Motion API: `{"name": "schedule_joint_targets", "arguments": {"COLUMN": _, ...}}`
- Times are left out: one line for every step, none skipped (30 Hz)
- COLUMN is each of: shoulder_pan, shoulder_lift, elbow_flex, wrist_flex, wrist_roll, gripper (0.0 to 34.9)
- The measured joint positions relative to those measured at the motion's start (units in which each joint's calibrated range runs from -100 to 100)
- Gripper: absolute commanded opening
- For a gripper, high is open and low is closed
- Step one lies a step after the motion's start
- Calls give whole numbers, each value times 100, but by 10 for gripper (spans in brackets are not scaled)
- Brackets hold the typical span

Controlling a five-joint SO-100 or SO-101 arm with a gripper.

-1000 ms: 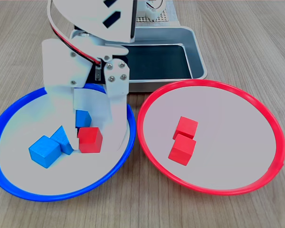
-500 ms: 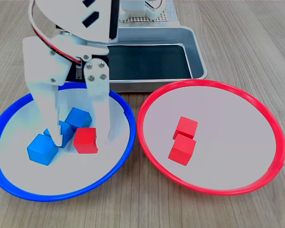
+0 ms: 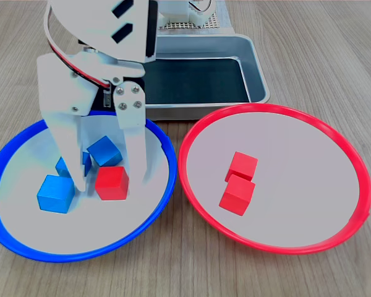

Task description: Relocate any misplaced blocks to their matching dishes.

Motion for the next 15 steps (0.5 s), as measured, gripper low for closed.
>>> {"name": "schedule_joint_targets", "arguments": {"shoulder_pan": -9, "shoulder_lift": 0, "elbow_flex": 0, "wrist_flex": -8, "wrist_roll": -24, "gripper": 157}}
{"name": "schedule_joint_targets", "arguments": {"shoulder_pan": -18, "shoulder_lift": 0, "elbow_flex": 0, "wrist_flex": -16, "wrist_roll": -34, "gripper": 157}}
{"name": "schedule_joint_targets", "arguments": {"shoulder_pan": -18, "shoulder_lift": 0, "elbow_flex": 0, "wrist_flex": -16, "wrist_roll": -34, "gripper": 157}}
{"name": "schedule_joint_targets", "arguments": {"shoulder_pan": -18, "shoulder_lift": 0, "elbow_flex": 0, "wrist_flex": -16, "wrist_roll": -39, "gripper": 157}}
{"name": "schedule_joint_targets", "arguments": {"shoulder_pan": -18, "shoulder_lift": 0, "elbow_flex": 0, "wrist_flex": -16, "wrist_roll": -39, "gripper": 157}}
{"name": "schedule_joint_targets", "arguments": {"shoulder_pan": -18, "shoulder_lift": 0, "elbow_flex": 0, "wrist_flex": -16, "wrist_roll": -54, "gripper": 157}}
{"name": "schedule_joint_targets", "arguments": {"shoulder_pan": -18, "shoulder_lift": 0, "elbow_flex": 0, "wrist_flex": -16, "wrist_roll": -54, "gripper": 157}}
{"name": "schedule_joint_targets", "arguments": {"shoulder_pan": -18, "shoulder_lift": 0, "elbow_flex": 0, "wrist_flex": -16, "wrist_roll": -54, "gripper": 157}}
{"name": "schedule_joint_targets", "arguments": {"shoulder_pan": -18, "shoulder_lift": 0, "elbow_flex": 18, "wrist_flex": -16, "wrist_roll": -54, "gripper": 157}}
{"name": "schedule_joint_targets", "arguments": {"shoulder_pan": -18, "shoulder_lift": 0, "elbow_flex": 27, "wrist_flex": -16, "wrist_roll": -39, "gripper": 157}}
{"name": "schedule_joint_targets", "arguments": {"shoulder_pan": -27, "shoulder_lift": 0, "elbow_flex": 73, "wrist_flex": -24, "wrist_roll": -59, "gripper": 156}}
{"name": "schedule_joint_targets", "arguments": {"shoulder_pan": -27, "shoulder_lift": 0, "elbow_flex": 109, "wrist_flex": -24, "wrist_roll": -98, "gripper": 156}}
{"name": "schedule_joint_targets", "arguments": {"shoulder_pan": -27, "shoulder_lift": 0, "elbow_flex": 118, "wrist_flex": -24, "wrist_roll": -93, "gripper": 155}}
{"name": "schedule_joint_targets", "arguments": {"shoulder_pan": -27, "shoulder_lift": 0, "elbow_flex": 127, "wrist_flex": -33, "wrist_roll": -88, "gripper": 153}}
{"name": "schedule_joint_targets", "arguments": {"shoulder_pan": -18, "shoulder_lift": 0, "elbow_flex": 163, "wrist_flex": -49, "wrist_roll": -107, "gripper": 151}}
